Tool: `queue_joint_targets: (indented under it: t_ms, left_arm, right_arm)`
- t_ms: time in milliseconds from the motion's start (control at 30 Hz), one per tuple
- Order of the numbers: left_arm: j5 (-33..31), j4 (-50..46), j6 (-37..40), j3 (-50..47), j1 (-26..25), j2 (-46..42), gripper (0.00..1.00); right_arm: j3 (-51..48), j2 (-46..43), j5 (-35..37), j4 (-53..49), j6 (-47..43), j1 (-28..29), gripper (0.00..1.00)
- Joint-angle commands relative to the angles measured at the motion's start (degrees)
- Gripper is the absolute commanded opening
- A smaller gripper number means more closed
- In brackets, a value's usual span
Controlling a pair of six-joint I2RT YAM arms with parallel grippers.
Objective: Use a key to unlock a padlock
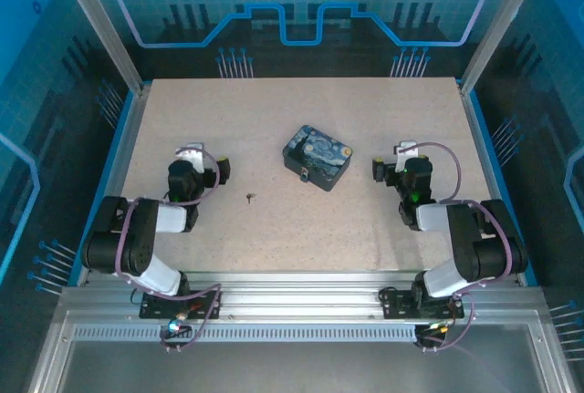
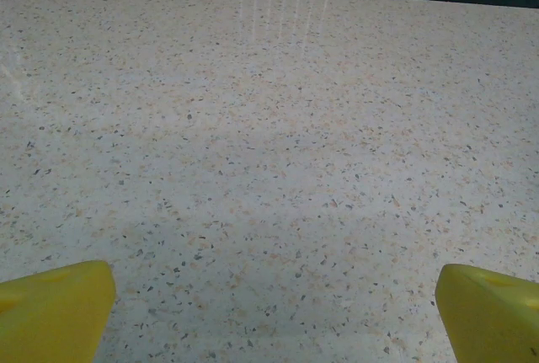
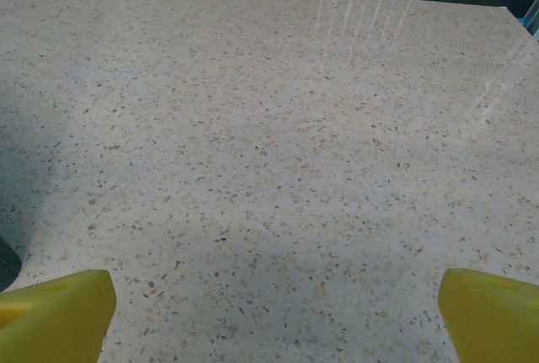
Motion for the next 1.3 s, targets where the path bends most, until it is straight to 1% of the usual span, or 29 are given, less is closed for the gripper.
queue_joint_targets:
  t_ms: [0,1000,1067,1133,1167,1267]
  left_arm:
    - [1.2,0.3,1.3,1.1,0.3,0.0,0.99]
    - [0.9,0.8,1.0,0.8,0.3,-0.2,0.99]
    - [0.2,0.2,0.6,0.5,0.3,-1.6,0.99]
    - [-1.2,-2.8,0.4,1.3,0.3,-3.8,0.99]
    - [-1.6,-5.3,0.4,2.4,0.3,-4.8,0.99]
    - [-3.2,-18.5,-0.2,8.3,0.3,-7.9,0.99]
  right_arm:
    - [0.6,-0.3,-0.4,0.3,0.2,-0.9,1.0]
    - [0.8,-0.6,-0.3,0.2,0.3,-0.9,1.0]
    - [3.0,-3.6,-0.3,-6.2,0.4,-0.9,1.0]
    - [7.8,-6.5,0.4,-17.1,1.3,-1.4,1.0]
    - [9.1,-7.4,-0.4,-19.9,1.4,-1.6,1.0]
    - [10.8,-11.0,-1.1,-24.4,3.0,-1.7,1.0]
